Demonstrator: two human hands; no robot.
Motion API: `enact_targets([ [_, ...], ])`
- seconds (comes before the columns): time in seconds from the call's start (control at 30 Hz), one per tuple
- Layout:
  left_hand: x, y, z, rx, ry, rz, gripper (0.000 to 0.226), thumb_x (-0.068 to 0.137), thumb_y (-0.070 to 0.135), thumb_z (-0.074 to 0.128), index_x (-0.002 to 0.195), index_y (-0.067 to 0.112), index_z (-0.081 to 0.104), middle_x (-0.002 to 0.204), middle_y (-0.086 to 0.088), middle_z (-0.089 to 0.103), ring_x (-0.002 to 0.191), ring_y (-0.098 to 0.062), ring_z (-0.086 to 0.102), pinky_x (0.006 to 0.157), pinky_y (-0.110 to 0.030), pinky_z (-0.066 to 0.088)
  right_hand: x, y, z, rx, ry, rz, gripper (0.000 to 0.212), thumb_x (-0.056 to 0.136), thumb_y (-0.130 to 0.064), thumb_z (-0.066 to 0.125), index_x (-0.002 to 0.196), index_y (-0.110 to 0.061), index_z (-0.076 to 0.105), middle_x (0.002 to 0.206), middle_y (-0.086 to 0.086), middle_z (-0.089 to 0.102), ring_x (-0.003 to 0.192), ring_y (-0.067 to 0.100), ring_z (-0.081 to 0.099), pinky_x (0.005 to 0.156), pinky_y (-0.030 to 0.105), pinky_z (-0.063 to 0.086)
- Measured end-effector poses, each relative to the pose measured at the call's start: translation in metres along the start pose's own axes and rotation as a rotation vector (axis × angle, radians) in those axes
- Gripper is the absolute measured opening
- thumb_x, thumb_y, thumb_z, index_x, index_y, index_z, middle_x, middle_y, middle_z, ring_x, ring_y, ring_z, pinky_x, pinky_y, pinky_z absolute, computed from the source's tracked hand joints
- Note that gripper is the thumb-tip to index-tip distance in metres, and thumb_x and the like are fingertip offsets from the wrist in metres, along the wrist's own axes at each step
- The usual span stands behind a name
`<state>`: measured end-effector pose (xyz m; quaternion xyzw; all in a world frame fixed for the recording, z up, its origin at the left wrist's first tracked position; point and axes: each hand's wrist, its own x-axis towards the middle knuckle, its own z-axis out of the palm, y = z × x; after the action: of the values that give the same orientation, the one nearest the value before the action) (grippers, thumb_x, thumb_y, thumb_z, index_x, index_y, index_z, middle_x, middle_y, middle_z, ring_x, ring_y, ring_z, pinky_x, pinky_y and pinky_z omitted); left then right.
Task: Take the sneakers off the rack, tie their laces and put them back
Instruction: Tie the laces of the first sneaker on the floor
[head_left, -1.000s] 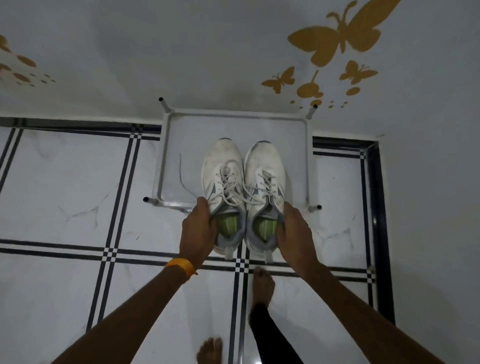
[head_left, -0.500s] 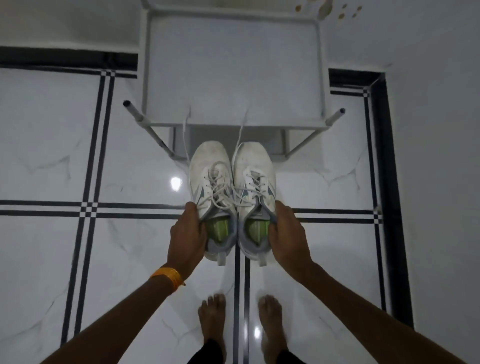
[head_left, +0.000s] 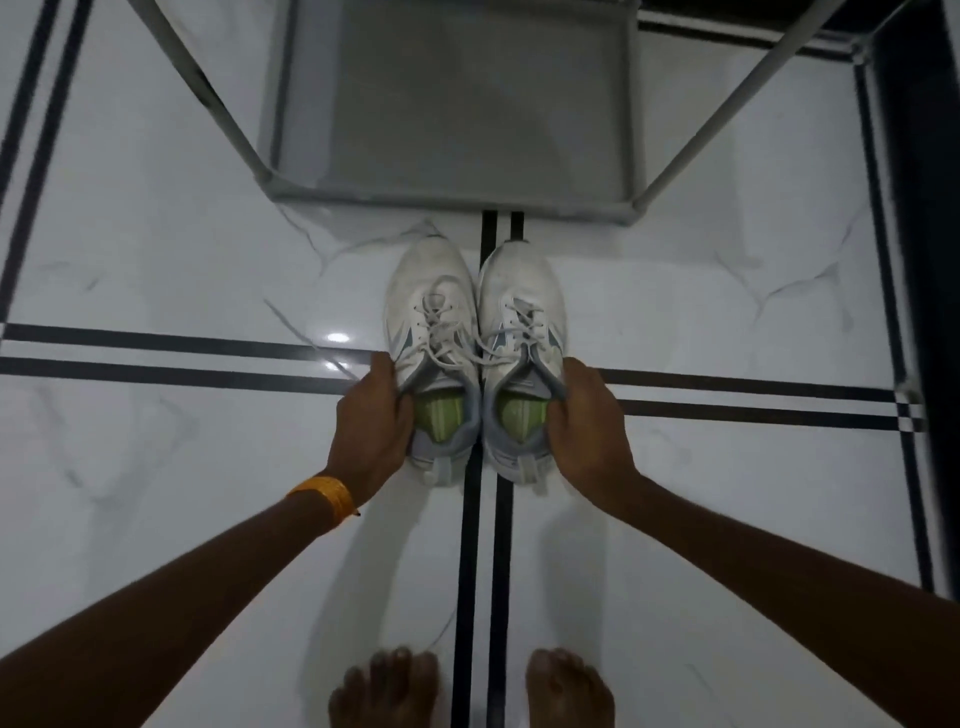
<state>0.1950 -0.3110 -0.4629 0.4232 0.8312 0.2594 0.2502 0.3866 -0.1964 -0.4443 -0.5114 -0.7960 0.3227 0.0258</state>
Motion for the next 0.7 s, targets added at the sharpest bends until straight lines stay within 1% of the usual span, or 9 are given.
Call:
enact_targets([
  [0.13, 0.007, -0.01, 0.022, -0.049, 0.071, 0.034, 0.012, 0.091, 0.011, 0.054, 0.093, 0.011, 0.042, 0.069, 0.01, 0.047, 0.055, -0.004, 0.045, 0.047, -0.011, 0.034, 0.006, 0.029, 0.02, 0.066, 0.086, -0.051, 0.02, 0.094, -0.009, 0.049, 0.114, -0.008, 0.052, 0.101, 0.001, 0.055, 0.087, 0.012, 0.051, 0.068, 0.011, 0.036],
  [0.2, 0.011, -0.014, 0.023, -0.072, 0.091, 0.087, 0.018, 0.091, 0.012, 0.056, 0.088, 0.014, 0.038, 0.064, 0.014, 0.042, 0.053, -0.003, 0.044, 0.05, -0.008, 0.038, 0.01, 0.035, 0.024, 0.054, 0.121, -0.05, 0.019, 0.094, -0.011, 0.051, 0.113, -0.01, 0.053, 0.1, -0.001, 0.056, 0.085, 0.012, 0.051, 0.065, 0.006, 0.033],
  [0.27, 0.011, -0.018, 0.025, -0.078, 0.103, 0.122, 0.02, 0.091, 0.014, 0.058, 0.086, 0.015, 0.038, 0.063, 0.015, 0.042, 0.052, -0.003, 0.043, 0.051, -0.006, 0.039, 0.012, 0.04, 0.027, 0.038, 0.13, -0.066, 0.017, 0.092, -0.013, 0.053, 0.109, -0.012, 0.054, 0.096, -0.001, 0.058, 0.083, 0.013, 0.053, 0.063, 0.01, 0.035],
  [0.33, 0.011, -0.023, 0.025, -0.045, 0.099, 0.139, 0.021, 0.091, 0.019, 0.058, 0.085, 0.016, 0.038, 0.062, 0.013, 0.042, 0.052, -0.004, 0.044, 0.045, -0.014, 0.035, 0.013, 0.041, 0.024, -0.027, 0.096, -0.086, 0.018, 0.091, -0.018, 0.054, 0.108, -0.015, 0.051, 0.096, 0.002, 0.059, 0.084, 0.019, 0.057, 0.063, 0.023, 0.043],
  [0.4, 0.012, -0.029, 0.024, -0.005, 0.067, 0.14, 0.022, 0.09, 0.022, 0.058, 0.084, 0.016, 0.038, 0.062, 0.01, 0.045, 0.053, -0.006, 0.046, 0.046, -0.016, 0.024, 0.015, 0.037, 0.014, -0.204, 0.031, -0.103, 0.032, 0.092, -0.027, 0.055, 0.121, -0.015, 0.047, 0.107, 0.006, 0.056, 0.092, 0.025, 0.059, 0.067, 0.034, 0.047],
  [0.47, 0.014, -0.029, 0.016, 0.021, 0.021, 0.152, 0.022, 0.09, 0.029, 0.056, 0.088, 0.016, 0.038, 0.063, 0.006, 0.051, 0.053, -0.008, 0.049, 0.046, -0.021, 0.028, 0.019, 0.024, -0.007, -0.324, 0.138, -0.208, 0.051, 0.088, -0.032, 0.06, 0.133, -0.015, 0.042, 0.119, 0.008, 0.05, 0.104, 0.027, 0.055, 0.075, 0.036, 0.049],
  [0.57, 0.015, -0.018, 0.0, 0.066, 0.027, 0.214, 0.031, 0.091, 0.043, 0.055, 0.102, 0.018, 0.04, 0.067, 0.006, 0.059, 0.054, -0.008, 0.057, 0.048, -0.023, 0.04, 0.026, -0.016, -0.028, -0.123, 0.284, -0.433, 0.04, 0.083, -0.025, 0.069, 0.12, -0.014, 0.056, 0.113, 0.003, 0.053, 0.097, 0.016, 0.054, 0.079, 0.032, 0.046],
  [0.63, 0.016, -0.011, -0.009, 0.105, 0.064, 0.251, 0.033, 0.092, 0.048, 0.052, 0.104, 0.019, 0.043, 0.072, 0.005, 0.061, 0.06, -0.009, 0.059, 0.052, -0.024, 0.043, 0.031, -0.043, -0.022, 0.032, 0.107, -0.466, 0.032, 0.083, -0.029, 0.072, 0.11, -0.015, 0.065, 0.102, -0.001, 0.057, 0.084, 0.011, 0.053, 0.077, 0.028, 0.046],
  [0.7, 0.015, -0.007, -0.008, 0.124, 0.073, 0.247, 0.03, 0.093, 0.049, 0.05, 0.097, 0.019, 0.049, 0.081, 0.001, 0.062, 0.07, -0.015, 0.059, 0.058, -0.028, 0.047, 0.031, -0.06, -0.007, 0.028, -0.051, -0.41, 0.032, 0.082, -0.035, 0.073, 0.104, -0.013, 0.069, 0.1, 0.002, 0.06, 0.086, 0.014, 0.056, 0.077, 0.029, 0.047],
])
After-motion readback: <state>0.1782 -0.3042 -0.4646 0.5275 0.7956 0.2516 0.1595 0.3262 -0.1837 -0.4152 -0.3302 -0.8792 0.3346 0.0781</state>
